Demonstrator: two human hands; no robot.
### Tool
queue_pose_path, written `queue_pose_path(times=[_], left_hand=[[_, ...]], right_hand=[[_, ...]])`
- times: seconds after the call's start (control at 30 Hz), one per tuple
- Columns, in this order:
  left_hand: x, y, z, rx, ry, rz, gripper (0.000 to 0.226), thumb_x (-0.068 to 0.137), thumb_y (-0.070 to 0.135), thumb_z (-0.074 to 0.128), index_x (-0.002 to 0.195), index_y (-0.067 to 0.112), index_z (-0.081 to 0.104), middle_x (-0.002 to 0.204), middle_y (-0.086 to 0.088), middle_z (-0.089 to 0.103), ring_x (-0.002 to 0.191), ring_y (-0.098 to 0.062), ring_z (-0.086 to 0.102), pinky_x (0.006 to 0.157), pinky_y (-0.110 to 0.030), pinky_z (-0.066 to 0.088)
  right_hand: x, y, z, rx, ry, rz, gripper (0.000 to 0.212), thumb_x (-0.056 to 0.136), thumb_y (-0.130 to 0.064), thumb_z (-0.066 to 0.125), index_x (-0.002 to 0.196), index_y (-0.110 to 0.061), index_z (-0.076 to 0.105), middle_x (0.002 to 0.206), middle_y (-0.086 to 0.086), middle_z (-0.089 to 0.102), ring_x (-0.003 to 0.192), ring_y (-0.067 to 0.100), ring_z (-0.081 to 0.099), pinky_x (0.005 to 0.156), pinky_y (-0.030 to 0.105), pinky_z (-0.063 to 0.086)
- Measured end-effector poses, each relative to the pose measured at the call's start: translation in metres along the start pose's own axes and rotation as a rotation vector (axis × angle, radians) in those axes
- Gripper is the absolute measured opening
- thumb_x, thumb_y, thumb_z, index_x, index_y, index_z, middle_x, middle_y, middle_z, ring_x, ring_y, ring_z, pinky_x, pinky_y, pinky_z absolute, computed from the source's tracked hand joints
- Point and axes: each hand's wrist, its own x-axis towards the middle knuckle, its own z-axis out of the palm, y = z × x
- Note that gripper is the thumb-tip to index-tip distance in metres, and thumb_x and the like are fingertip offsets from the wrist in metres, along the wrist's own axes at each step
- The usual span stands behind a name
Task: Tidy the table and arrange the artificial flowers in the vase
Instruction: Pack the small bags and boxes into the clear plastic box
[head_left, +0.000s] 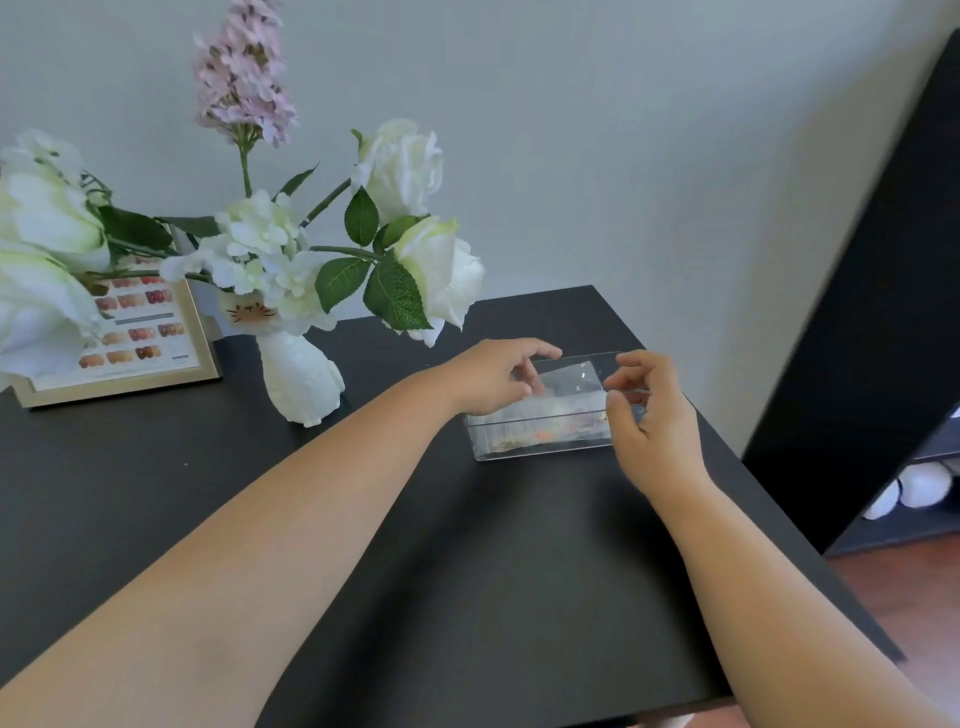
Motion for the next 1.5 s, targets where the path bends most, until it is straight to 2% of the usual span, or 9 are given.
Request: queue_pose_path(times=[0.13,0.27,0.5,0.67,0.83,1.1,1.27,1.37,1.5], left_hand=[[0.003,0.008,-0.003,0.082,-0.012,0.037,0.042,0.095,0.007,0.05,0.132,0.026,0.059,0.107,0.017,0.068,0.091,0.006,0.056,0.079,-0.009,0.038],[0.002,0.01,0.001,0.219,-0.113,-0.002,0.032,0.101,0.026,0.046,0.125,0.018,0.065,0.119,0.006,0.061,0.111,-0.012,0.053,0.096,-0.027,0.038],[-0.029,-0.01,0.007,0.083,0.311,0.058,0.04,0.098,0.044,0.046,0.135,0.03,0.057,0.127,0.014,0.046,0.123,-0.013,0.036,0.107,-0.035,0.03],[-0.054,-0.033,0.033,0.021,0.251,-0.076,0.057,0.099,0.051,0.038,0.151,0.03,0.031,0.162,0.007,0.016,0.146,-0.019,0.01,0.117,-0.048,0.019],[-0.062,-0.034,0.056,-0.252,0.31,-0.085,0.059,0.1,0.049,0.036,0.154,0.028,0.021,0.162,0.014,0.002,0.147,-0.017,0.019,0.117,-0.047,0.022],[-0.066,-0.028,0.062,-0.287,0.394,-0.057,0.061,0.102,0.047,0.031,0.155,0.026,0.012,0.163,0.013,-0.002,0.147,-0.003,0.0,0.12,-0.033,0.01],[-0.097,-0.035,0.07,-0.456,0.587,-0.038,0.054,0.101,0.044,0.034,0.152,0.028,0.023,0.158,0.014,0.015,0.144,-0.002,0.018,0.114,-0.021,0.019],[-0.126,-0.053,0.07,-0.572,0.683,-0.096,0.034,0.103,0.035,0.039,0.137,0.036,0.04,0.142,0.015,0.036,0.122,0.008,0.042,0.093,-0.003,0.032],[-0.16,-0.088,0.057,-0.722,0.819,-0.183,0.019,0.1,0.029,0.049,0.118,0.034,0.055,0.121,0.011,0.054,0.1,0.009,0.053,0.088,-0.018,0.038]], right_hand=[[0.001,0.002,0.0,0.008,0.01,0.004,0.035,0.084,-0.024,0.05,0.107,-0.048,0.041,0.094,-0.019,0.059,0.092,-0.001,0.057,0.074,0.015,0.041],[0.001,0.004,-0.003,-0.026,0.026,-0.005,0.04,0.087,-0.015,0.053,0.107,-0.048,0.041,0.097,-0.019,0.058,0.096,-0.003,0.055,0.075,0.011,0.039],[0.004,0.009,0.0,-0.288,-0.061,-0.085,0.03,0.09,-0.01,0.051,0.115,-0.025,0.059,0.118,-0.013,0.052,0.112,0.006,0.044,0.085,0.013,0.032],[0.006,0.01,0.004,-0.367,-0.075,-0.124,0.031,0.091,-0.004,0.05,0.116,-0.014,0.066,0.128,0.001,0.056,0.124,0.02,0.042,0.1,0.027,0.03],[0.008,0.011,0.003,-0.395,-0.09,-0.119,0.032,0.093,-0.003,0.049,0.114,-0.012,0.07,0.127,0.001,0.062,0.131,0.02,0.042,0.103,0.023,0.026],[0.008,0.015,0.002,-0.392,-0.085,-0.124,0.032,0.094,-0.006,0.048,0.116,-0.013,0.07,0.125,0.001,0.065,0.136,0.018,0.037,0.105,0.023,0.025],[0.004,0.007,0.001,-0.392,-0.025,-0.285,0.029,0.094,-0.002,0.051,0.116,-0.005,0.069,0.128,0.009,0.063,0.14,0.027,0.032,0.115,0.044,0.023],[-0.007,-0.012,0.015,-0.379,-0.055,-0.564,0.032,0.089,-0.005,0.046,0.107,-0.002,0.072,0.122,0.011,0.065,0.133,0.037,0.042,0.11,0.053,0.029],[-0.036,-0.039,0.062,-0.307,-0.327,-0.826,0.029,0.082,-0.003,0.051,0.099,-0.004,0.075,0.113,0.011,0.069,0.118,0.036,0.057,0.1,0.044,0.045]])
